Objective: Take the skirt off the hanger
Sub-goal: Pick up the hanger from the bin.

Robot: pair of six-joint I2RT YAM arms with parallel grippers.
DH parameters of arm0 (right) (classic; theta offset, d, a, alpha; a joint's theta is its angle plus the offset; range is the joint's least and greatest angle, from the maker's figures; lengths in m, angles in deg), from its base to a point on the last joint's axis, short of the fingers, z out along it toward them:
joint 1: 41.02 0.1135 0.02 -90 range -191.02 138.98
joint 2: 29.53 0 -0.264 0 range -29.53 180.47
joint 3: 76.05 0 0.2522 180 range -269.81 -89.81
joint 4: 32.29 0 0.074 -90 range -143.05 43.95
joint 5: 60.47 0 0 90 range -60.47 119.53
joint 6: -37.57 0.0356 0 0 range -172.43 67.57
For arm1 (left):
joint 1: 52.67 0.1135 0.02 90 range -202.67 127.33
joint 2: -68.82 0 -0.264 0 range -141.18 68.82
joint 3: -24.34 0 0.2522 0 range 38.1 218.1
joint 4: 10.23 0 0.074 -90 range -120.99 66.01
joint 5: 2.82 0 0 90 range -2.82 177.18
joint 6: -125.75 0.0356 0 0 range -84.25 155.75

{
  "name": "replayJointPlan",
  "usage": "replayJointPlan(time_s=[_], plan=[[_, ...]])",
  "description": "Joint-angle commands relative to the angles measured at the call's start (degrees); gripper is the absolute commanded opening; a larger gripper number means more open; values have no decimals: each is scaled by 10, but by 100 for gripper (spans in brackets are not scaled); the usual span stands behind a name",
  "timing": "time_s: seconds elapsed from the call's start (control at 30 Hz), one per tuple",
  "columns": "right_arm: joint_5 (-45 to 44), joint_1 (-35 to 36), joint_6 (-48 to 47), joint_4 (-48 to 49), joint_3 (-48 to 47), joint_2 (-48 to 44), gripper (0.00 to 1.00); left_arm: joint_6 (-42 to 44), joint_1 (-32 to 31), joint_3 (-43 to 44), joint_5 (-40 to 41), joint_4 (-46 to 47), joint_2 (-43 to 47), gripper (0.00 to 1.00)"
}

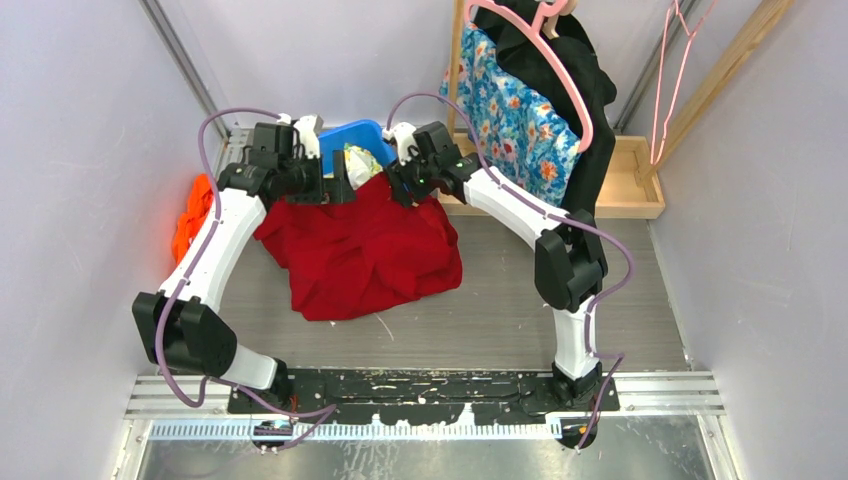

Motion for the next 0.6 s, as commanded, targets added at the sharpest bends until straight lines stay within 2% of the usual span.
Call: replayJointPlan(time_s=[0.0, 0.57], plan=[[13, 0, 16, 31, -1, 12, 63, 5, 5, 3, -15, 12, 16, 100], [6, 20, 33, 18, 35, 40, 61, 6, 5, 21, -38, 5, 3, 99]])
